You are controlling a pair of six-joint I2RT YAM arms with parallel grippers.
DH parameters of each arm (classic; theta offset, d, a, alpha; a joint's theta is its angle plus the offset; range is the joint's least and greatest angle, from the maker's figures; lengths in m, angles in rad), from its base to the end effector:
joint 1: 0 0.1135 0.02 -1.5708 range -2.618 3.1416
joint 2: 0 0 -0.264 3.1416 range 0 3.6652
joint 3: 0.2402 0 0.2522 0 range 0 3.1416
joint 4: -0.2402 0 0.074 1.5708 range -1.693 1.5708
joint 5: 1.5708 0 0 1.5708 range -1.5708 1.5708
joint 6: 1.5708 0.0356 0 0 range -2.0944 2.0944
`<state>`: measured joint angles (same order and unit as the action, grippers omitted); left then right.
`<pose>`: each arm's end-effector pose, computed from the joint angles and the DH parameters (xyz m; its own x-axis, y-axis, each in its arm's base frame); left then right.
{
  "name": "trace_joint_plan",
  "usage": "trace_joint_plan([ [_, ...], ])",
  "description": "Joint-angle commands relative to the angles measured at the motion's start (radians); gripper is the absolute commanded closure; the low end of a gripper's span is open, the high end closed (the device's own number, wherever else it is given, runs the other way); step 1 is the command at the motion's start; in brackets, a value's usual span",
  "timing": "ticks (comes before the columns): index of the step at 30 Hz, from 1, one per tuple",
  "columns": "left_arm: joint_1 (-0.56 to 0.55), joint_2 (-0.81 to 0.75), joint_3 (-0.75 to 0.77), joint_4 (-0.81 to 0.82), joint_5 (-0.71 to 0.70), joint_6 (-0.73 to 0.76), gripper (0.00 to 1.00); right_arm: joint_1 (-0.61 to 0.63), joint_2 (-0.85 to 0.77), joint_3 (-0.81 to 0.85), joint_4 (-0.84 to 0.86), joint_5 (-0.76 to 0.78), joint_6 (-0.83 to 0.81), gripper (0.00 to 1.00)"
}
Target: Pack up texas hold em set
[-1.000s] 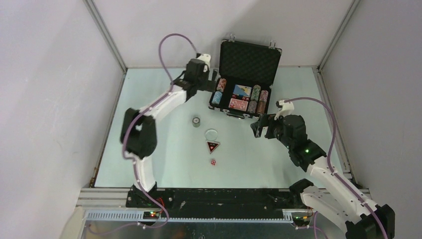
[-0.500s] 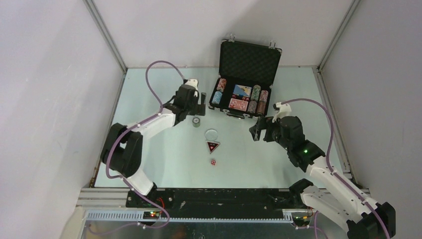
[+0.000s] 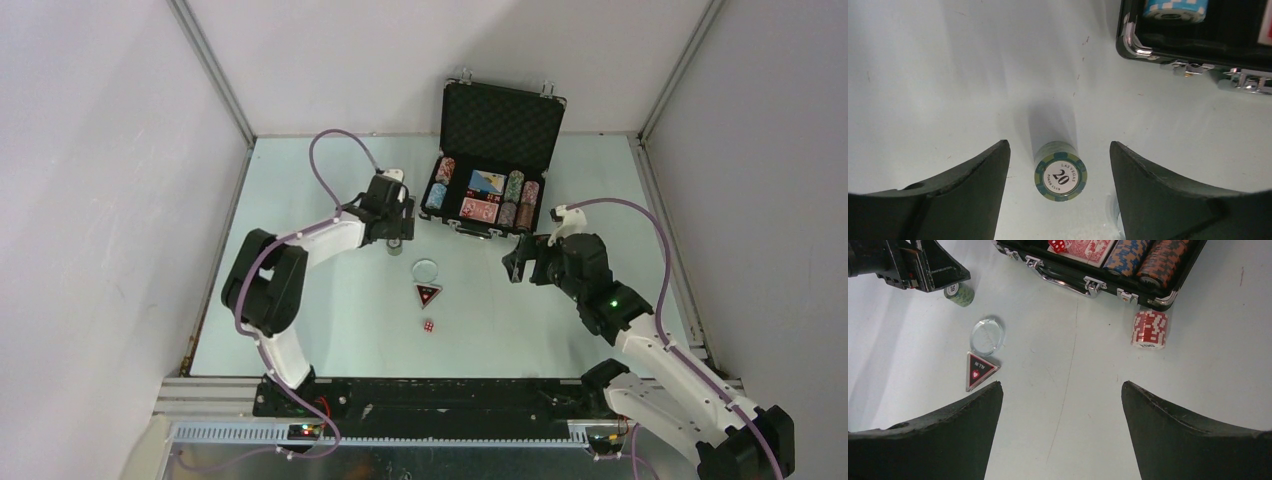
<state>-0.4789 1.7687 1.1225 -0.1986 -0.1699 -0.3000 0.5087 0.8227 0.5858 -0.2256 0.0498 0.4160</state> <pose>0.3365 -0.1679 0.1912 -0.7388 0.0554 -0.6716 0.1426 0.9869 -0.0754 0.1674 0.0913 0.2590 -0.5373 0.1625 -0.8276 -0.2519 0.9056 0.3413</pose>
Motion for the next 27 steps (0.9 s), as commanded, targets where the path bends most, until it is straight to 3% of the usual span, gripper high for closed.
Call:
trace_joint_plan([
  [1, 0.002, 0.018, 0.044, -0.048, -0.005, -0.022, 0.22, 0.004, -0.011, 0.003, 0.002, 0.019, 0.008, 0.09],
  [18, 0.003, 0.02, 0.004, -0.067, 0.019, -0.039, 0.32, 0.009, -0.01, 0.003, -0.011, 0.01, 0.018, 0.09],
  [27, 0.003, -0.011, -0.015, -0.06, 0.049, -0.04, 0.54, 0.011, 0.01, 0.003, 0.013, -0.022, 0.006, 0.09],
])
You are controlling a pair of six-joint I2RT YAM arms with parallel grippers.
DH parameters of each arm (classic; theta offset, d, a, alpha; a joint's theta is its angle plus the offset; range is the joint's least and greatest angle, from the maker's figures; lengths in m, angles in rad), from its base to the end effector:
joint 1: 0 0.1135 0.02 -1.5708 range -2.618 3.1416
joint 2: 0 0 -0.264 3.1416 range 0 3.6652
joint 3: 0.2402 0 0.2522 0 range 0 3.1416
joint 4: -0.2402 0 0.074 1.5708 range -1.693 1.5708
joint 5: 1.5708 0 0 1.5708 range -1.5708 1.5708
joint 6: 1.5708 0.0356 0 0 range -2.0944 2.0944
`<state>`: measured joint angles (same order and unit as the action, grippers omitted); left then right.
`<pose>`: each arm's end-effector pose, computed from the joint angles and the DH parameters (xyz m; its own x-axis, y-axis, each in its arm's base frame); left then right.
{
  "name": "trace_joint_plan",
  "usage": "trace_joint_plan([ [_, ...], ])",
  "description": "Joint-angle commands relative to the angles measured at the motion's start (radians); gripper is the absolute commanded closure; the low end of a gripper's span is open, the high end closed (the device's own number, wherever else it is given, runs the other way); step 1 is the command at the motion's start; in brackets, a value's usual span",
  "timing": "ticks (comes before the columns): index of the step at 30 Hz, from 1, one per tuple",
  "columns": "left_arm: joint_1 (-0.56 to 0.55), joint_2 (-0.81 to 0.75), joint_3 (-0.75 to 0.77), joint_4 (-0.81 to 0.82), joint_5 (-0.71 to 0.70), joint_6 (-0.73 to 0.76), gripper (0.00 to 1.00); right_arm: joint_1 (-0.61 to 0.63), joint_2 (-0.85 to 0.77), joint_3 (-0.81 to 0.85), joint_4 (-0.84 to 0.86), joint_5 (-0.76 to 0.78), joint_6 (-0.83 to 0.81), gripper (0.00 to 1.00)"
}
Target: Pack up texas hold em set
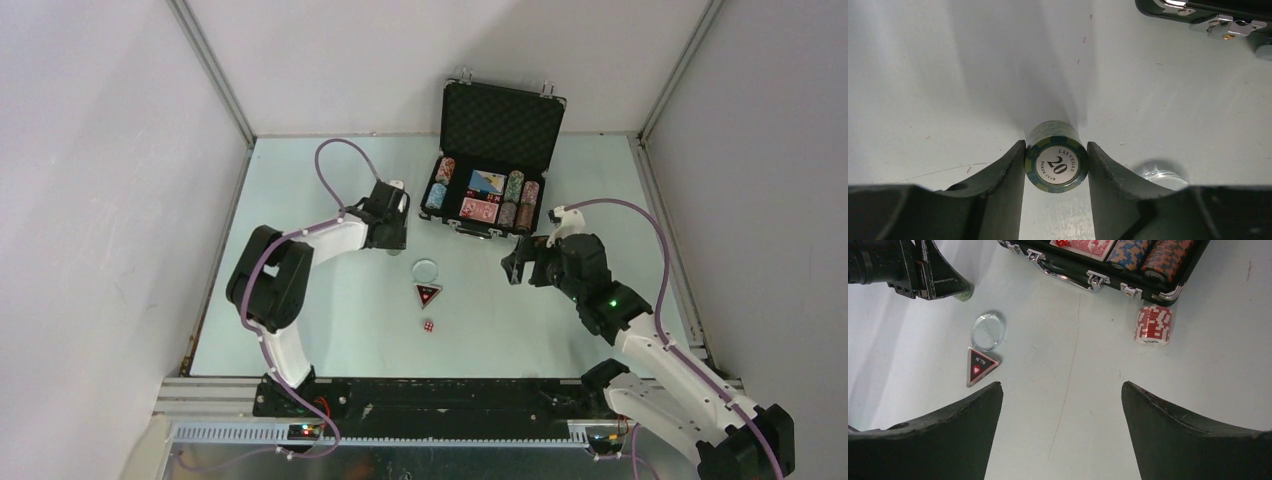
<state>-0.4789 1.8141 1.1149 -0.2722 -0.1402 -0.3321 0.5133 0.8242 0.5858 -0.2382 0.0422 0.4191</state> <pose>0.3318 -0.1667 0.1678 -0.8187 0.0613 -0.5709 0.1263 0.9892 -0.0749 0.1665 0.0921 0.2575 -0.5514 0.1559 -0.8195 -0.2557 0.9035 0.3439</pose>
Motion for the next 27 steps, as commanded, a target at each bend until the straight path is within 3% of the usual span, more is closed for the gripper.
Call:
trace_joint_plan([
  [1, 0.003, -0.062, -0.011, 0.014, 0.022, -0.006, 0.55, 0.007, 0.014, 0.003, 0.027, -0.018, 0.002, 0.09],
  [11, 0.003, -0.181, -0.03, 0.011, 0.094, 0.0, 0.62, 0.007, 0.055, 0.003, 0.108, -0.133, -0.018, 0.09],
  [16, 0.002, -0.246, -0.065, 0.061, 0.196, -0.043, 0.62, 0.027, 0.085, 0.004, 0.182, -0.221, -0.027, 0.09],
  [21, 0.002, -0.323, -0.092, 0.108, 0.302, -0.104, 0.62, 0.072, 0.106, 0.003, 0.258, -0.204, -0.012, 0.1],
  [27, 0.0, -0.41, -0.178, 0.283, 0.455, -0.273, 0.62, 0.141, 0.138, 0.003, 0.336, -0.087, 0.026, 0.1],
])
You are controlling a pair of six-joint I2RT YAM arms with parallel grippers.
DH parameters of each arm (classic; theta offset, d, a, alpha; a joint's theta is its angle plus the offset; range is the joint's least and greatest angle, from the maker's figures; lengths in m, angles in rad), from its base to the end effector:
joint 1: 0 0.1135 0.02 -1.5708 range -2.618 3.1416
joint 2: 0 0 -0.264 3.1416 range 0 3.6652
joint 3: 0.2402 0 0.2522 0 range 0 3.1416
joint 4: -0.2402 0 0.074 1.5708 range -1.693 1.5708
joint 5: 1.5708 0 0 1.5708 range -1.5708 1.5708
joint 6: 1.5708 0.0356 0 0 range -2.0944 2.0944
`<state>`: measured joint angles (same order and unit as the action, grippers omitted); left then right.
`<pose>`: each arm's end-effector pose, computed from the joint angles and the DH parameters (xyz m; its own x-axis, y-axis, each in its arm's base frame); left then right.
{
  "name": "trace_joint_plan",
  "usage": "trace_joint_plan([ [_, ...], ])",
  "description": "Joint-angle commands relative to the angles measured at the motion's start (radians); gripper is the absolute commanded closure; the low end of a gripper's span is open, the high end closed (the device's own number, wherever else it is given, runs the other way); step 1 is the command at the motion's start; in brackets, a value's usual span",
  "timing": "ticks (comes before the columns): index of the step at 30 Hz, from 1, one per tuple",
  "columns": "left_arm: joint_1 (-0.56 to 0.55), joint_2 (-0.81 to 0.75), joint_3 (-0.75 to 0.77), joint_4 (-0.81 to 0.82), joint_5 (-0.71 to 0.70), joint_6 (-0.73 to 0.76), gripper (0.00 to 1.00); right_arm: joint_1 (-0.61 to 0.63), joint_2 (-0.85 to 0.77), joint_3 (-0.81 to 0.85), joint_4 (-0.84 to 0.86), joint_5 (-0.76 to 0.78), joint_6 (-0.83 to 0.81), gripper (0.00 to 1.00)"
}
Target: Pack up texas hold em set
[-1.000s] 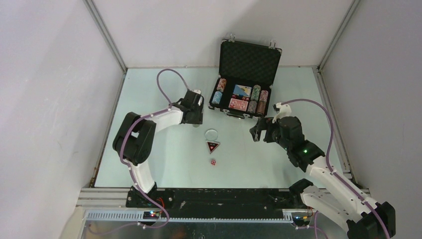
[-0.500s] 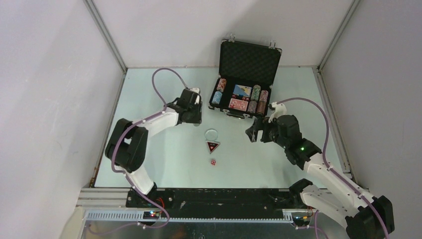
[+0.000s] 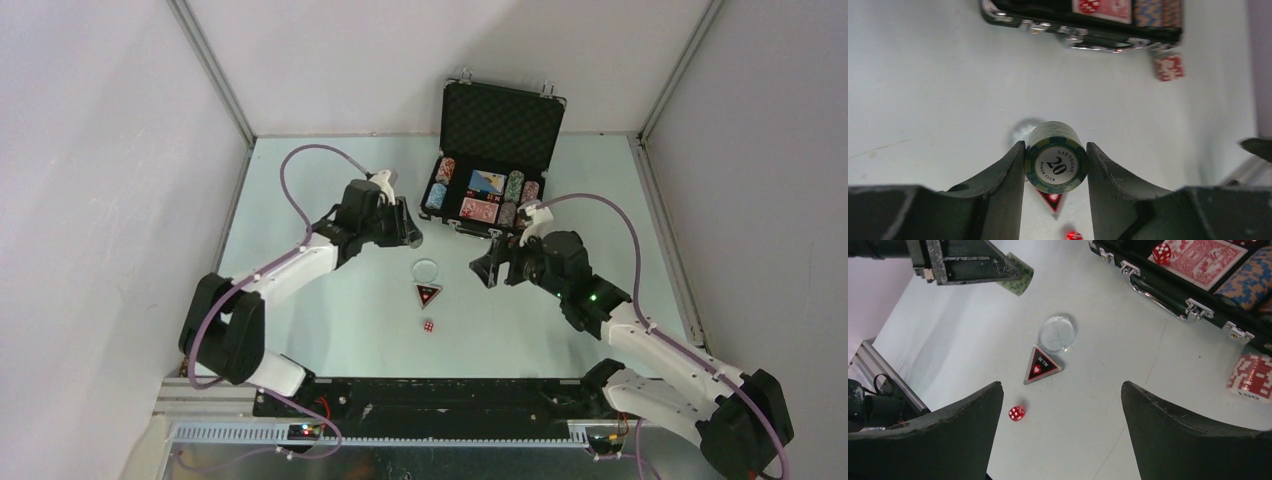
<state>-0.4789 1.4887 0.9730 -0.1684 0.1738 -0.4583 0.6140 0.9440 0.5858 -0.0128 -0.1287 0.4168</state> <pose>0.2861 -0.1555 0.2391 -0.7564 -0.0982 -0.6467 0.2656 0.8574 -0.4409 0.1751 0.1290 0.2580 -0.5419 0.1093 -0.8333 -0.4919 0.7627 0.4198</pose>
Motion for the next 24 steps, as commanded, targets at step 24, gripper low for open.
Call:
trace_joint_plan([
  [24, -0.075, 0.064, -0.212, 0.95, 0.301, -0.806, 0.62, 0.229, 0.242, 0.032, 0.42, 0.493, 0.117, 0.21],
])
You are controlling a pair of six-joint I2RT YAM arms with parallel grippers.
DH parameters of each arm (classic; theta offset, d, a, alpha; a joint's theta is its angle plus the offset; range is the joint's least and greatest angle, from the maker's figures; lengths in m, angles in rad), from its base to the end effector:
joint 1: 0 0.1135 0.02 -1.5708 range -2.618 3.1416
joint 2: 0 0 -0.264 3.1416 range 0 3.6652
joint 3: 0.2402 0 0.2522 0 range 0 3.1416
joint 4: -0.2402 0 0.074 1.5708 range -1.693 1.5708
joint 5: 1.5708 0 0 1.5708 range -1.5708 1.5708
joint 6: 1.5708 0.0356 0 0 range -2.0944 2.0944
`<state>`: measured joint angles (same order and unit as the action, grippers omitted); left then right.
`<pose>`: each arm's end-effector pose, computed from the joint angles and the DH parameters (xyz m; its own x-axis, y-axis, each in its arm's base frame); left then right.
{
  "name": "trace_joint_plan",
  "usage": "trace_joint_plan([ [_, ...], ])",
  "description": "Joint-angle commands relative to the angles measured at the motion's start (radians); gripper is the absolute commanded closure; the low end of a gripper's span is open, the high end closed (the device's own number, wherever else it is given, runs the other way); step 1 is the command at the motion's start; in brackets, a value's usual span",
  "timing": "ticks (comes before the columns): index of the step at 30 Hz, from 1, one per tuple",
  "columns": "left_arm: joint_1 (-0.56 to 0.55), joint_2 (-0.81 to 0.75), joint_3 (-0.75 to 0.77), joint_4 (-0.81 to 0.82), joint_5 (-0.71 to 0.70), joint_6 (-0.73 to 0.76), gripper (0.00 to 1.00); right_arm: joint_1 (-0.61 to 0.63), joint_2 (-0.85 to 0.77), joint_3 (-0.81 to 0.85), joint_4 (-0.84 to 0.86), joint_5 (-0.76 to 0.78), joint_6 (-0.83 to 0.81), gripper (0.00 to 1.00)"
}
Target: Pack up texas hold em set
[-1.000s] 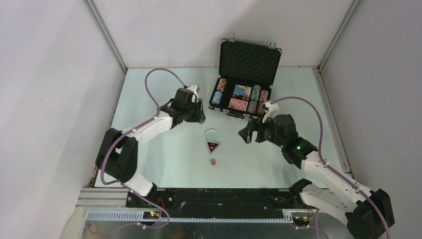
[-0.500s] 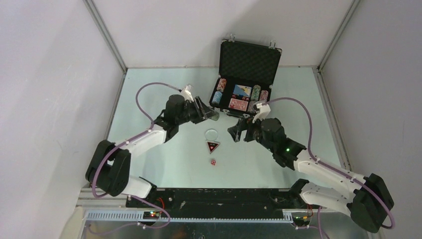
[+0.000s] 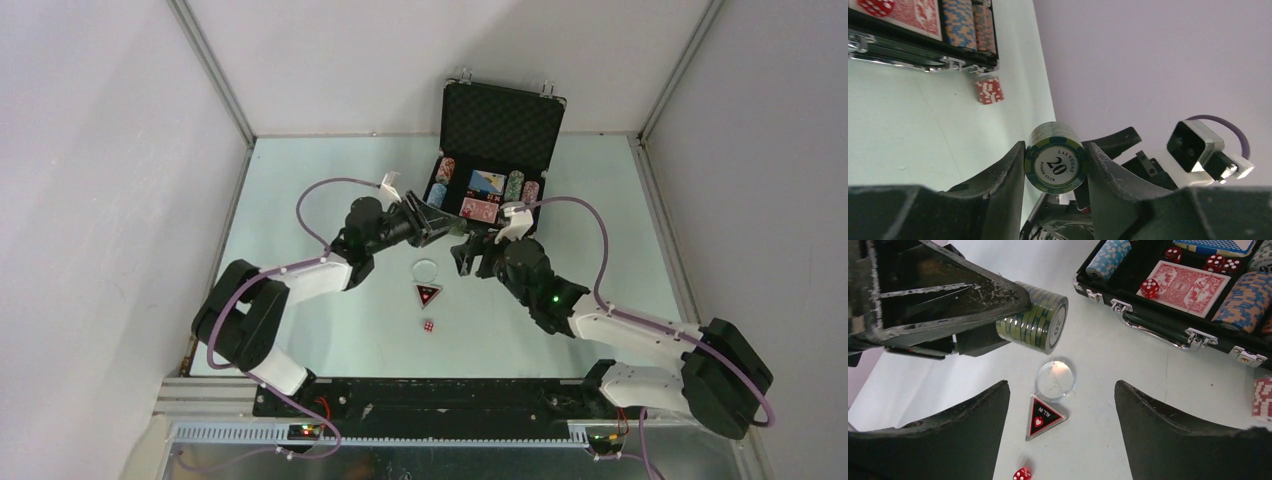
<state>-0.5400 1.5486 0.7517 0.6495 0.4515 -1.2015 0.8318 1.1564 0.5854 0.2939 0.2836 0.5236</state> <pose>0.2778 -0.1846 0.2286 -0.8221 -0.4855 -0.2973 0.1831 0.2689 -0.9456 0.1800 0.1827 0.2436 -0.4237 0.2477 -0.8713 -0.3654 0.8334 0.4146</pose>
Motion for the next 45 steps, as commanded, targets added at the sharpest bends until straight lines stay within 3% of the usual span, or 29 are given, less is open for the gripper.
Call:
trace_joint_plan([
  [1, -0.015, 0.005, 0.009, 0.133, 0.024, -0.063, 0.62, 0.012, 0.036, 0.033, 0.123, 0.092, 0.007, 0.22],
  [21, -0.032, -0.023, -0.006, 0.088, 0.015, -0.049, 0.6, 0.049, 0.147, 0.037, 0.369, 0.174, -0.078, 0.31],
  [25, -0.034, -0.047, -0.019, 0.077, 0.018, -0.045, 0.59, 0.056, 0.174, 0.049, 0.401, 0.196, -0.099, 0.39],
  [28, -0.036, -0.068, -0.032, 0.058, 0.013, -0.036, 0.58, 0.059, 0.185, 0.05, 0.42, 0.191, -0.101, 0.52],
  [32, -0.037, -0.111, -0.032, -0.003, 0.017, 0.019, 0.42, 0.059, 0.177, 0.05, 0.398, 0.182, -0.094, 0.71],
  [33, -0.037, -0.131, -0.032, -0.028, 0.015, 0.031, 0.32, 0.059, 0.174, 0.05, 0.392, 0.18, -0.093, 0.75],
  [37, -0.029, -0.186, -0.016, -0.115, 0.012, 0.111, 0.03, 0.059, 0.154, 0.048, 0.354, 0.143, -0.112, 0.83],
  [45, 0.044, -0.304, 0.048, -0.413, -0.029, 0.319, 0.0, 0.053, 0.095, 0.048, 0.207, 0.093, -0.197, 0.85],
])
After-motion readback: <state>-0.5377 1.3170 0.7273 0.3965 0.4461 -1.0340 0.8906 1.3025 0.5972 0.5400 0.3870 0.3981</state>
